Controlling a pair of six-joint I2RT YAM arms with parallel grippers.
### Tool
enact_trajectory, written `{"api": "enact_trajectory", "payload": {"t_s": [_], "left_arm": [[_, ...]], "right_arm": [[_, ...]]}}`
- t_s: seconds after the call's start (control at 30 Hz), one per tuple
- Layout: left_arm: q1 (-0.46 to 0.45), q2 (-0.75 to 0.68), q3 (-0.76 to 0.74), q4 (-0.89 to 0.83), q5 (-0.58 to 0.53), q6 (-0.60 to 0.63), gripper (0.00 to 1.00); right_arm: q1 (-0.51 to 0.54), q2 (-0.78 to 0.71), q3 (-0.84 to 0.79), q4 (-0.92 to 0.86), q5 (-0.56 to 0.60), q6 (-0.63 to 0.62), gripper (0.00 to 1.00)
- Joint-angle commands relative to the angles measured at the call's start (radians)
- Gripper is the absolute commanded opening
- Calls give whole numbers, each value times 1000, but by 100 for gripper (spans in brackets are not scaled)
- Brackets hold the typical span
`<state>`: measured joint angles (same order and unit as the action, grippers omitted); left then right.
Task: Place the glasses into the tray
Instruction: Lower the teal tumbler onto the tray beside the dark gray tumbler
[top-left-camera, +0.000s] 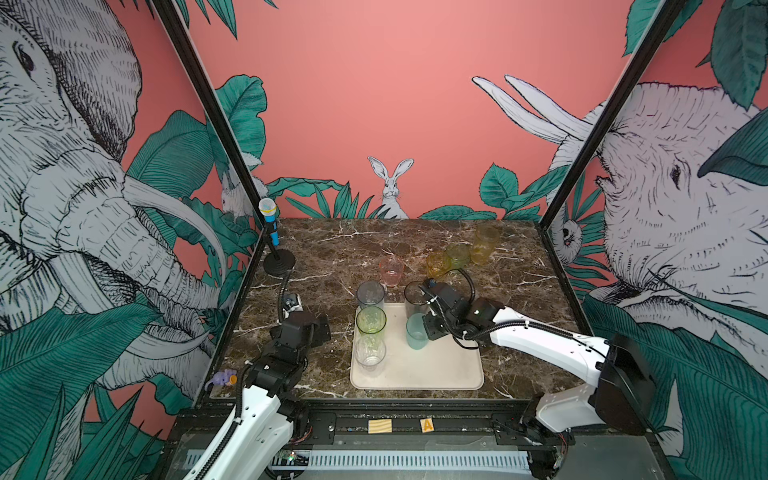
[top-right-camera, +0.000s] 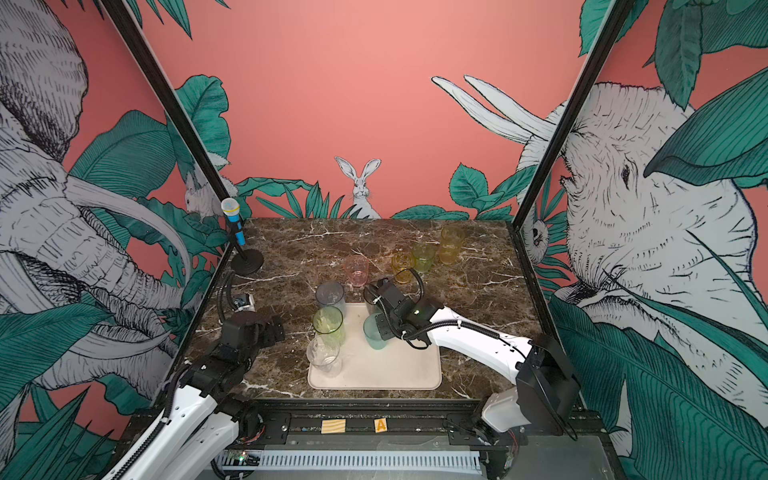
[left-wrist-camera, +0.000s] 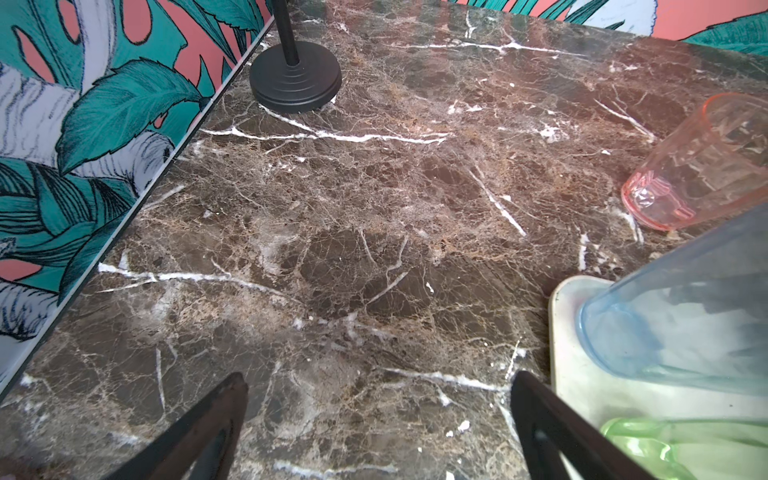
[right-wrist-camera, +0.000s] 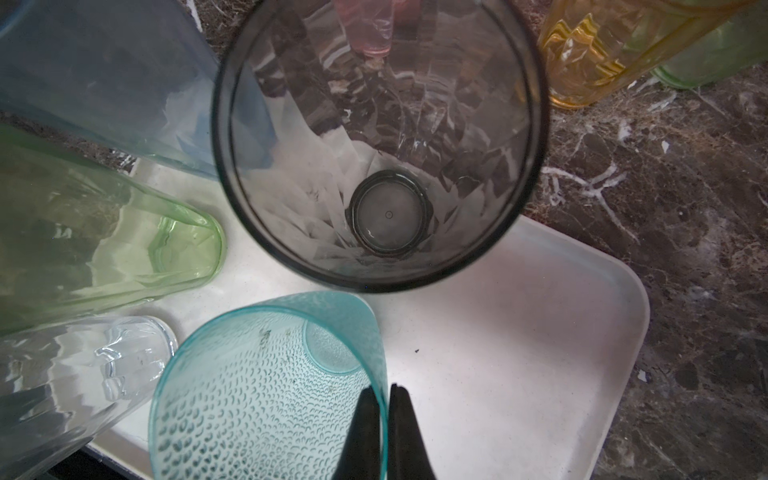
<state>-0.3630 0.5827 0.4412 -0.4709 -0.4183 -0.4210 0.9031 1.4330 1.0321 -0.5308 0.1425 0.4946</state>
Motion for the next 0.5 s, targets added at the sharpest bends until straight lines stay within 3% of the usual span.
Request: {"api": "enact_trajectory", "payload": {"t_s": [0.0, 0.17, 0.47], "left_arm": [[4, -7, -19, 9, 0, -13, 100], [4, -5, -21, 10, 0, -14, 100], [2, -5, -23, 12, -2, -16, 99]], "right_arm": [[5, 17, -8, 23, 7, 16, 0], [5, 24, -1, 21, 4, 19, 0], [5, 26, 6, 8, 7, 17, 12]]}}
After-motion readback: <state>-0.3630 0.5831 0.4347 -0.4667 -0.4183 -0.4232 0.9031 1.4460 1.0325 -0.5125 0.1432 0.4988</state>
